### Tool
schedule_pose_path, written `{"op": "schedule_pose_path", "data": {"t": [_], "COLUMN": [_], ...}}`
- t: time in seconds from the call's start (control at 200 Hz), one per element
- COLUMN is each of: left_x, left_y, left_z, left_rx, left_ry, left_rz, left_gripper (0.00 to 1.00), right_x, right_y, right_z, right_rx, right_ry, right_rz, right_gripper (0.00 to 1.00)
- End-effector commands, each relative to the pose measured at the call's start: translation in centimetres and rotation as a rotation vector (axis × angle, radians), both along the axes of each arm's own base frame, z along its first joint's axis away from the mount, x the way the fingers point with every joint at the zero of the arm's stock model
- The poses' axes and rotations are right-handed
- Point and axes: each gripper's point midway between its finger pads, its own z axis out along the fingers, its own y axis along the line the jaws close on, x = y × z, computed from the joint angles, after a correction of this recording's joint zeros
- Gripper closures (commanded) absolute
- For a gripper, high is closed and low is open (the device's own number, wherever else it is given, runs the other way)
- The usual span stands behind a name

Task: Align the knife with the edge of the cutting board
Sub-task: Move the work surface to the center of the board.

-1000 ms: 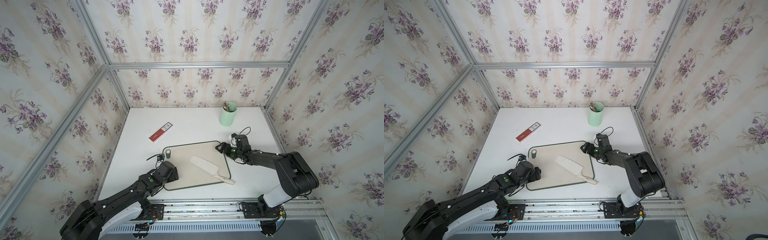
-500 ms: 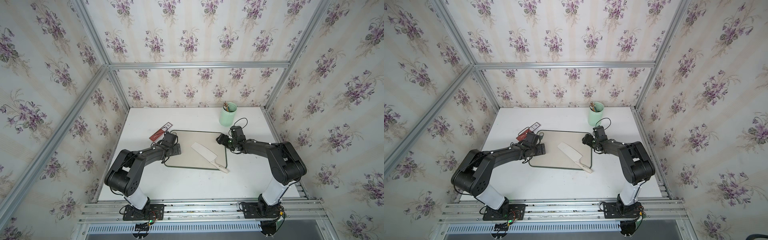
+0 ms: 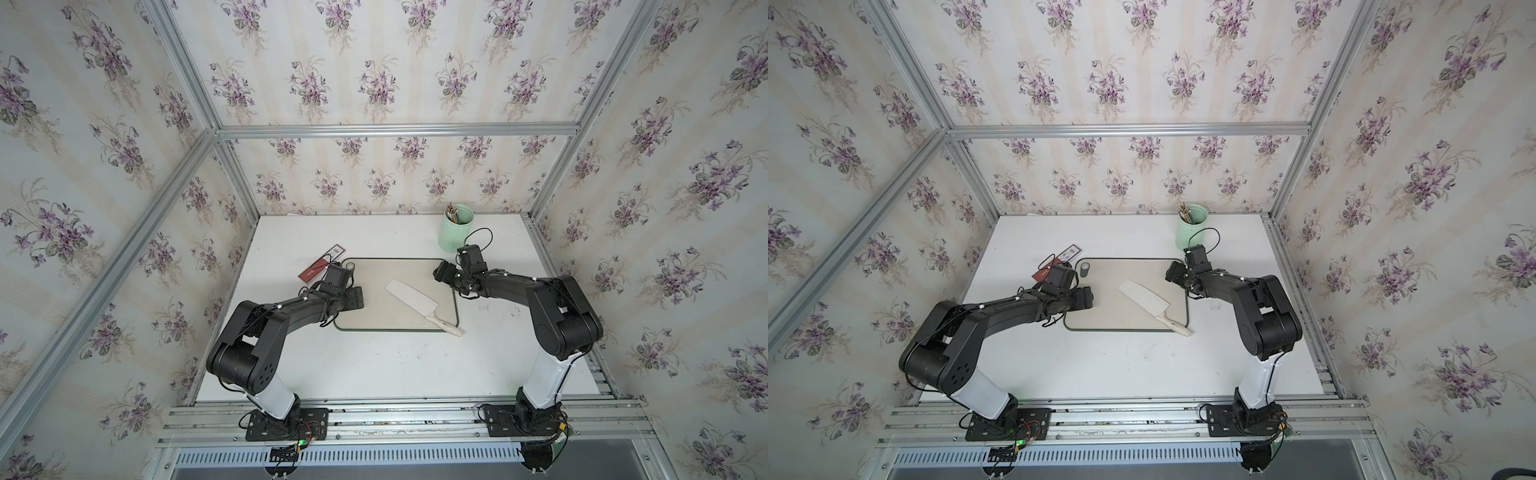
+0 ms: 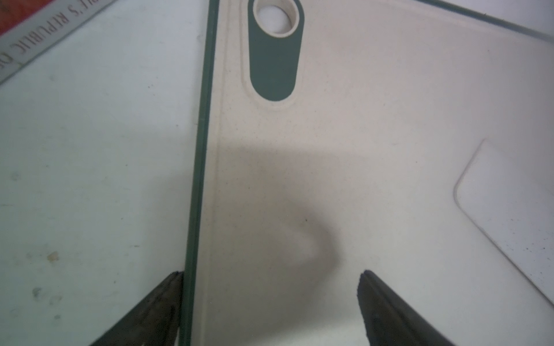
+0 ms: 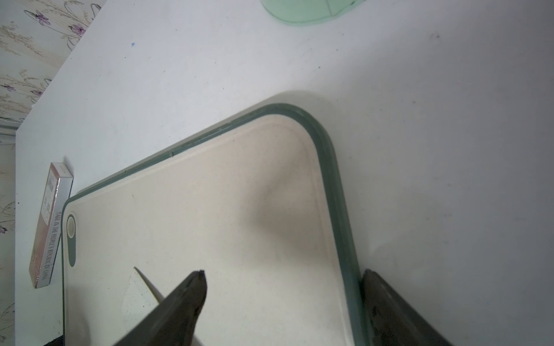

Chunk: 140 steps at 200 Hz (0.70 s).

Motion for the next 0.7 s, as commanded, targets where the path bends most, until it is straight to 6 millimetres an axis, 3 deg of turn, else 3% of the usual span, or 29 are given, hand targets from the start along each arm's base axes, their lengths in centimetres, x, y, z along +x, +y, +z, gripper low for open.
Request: {"op": "schedule_pose_path", "data": {"t": [0.0,0.085,0.265,0.44,0.57,0.679,0.694], "left_x": [-4.3,-4.3,-3.2,-2.1,-2.0,-3.0,-3.0], "left_y": [-4.2,-3.6,-1.1,1.2,2.3,3.2,3.2], "left_z": [-1.4,-1.5,-0.9,1.9,4.3,5.5,6.4], "left_rx": [-0.223,-0.188,-0.101,-0.044,-0.022,-0.019,-0.028], "left_ry": [0.193,0.195,0.178,0.133,0.096,0.093,0.067], "left_rz": [-0.131,-0.129,-0.065,-0.003,0.011,0.017,0.013], "left_gripper": [0.07,0.0,0.01,0.01,0.01,0.01,0.01], "right_x": [-3.6,-3.3,-2.1,-1.7,-3.0,-5.6,-6.1], "right_y": [1.4,1.3,-0.3,-1.7,-1.9,-1.0,-0.7], "right_z": [-1.6,-1.4,0.7,3.5,4.5,5.4,5.4], "right_rx": [0.073,0.064,-0.015,-0.119,-0.135,-0.131,-0.134], "right_ry": [0.162,0.151,0.091,0.044,0.063,0.068,0.07], "right_rz": [0.078,0.084,0.077,0.092,0.119,0.177,0.188], "right_gripper": [0.15,0.11,0.07,0.05,0.06,0.1,0.1]}}
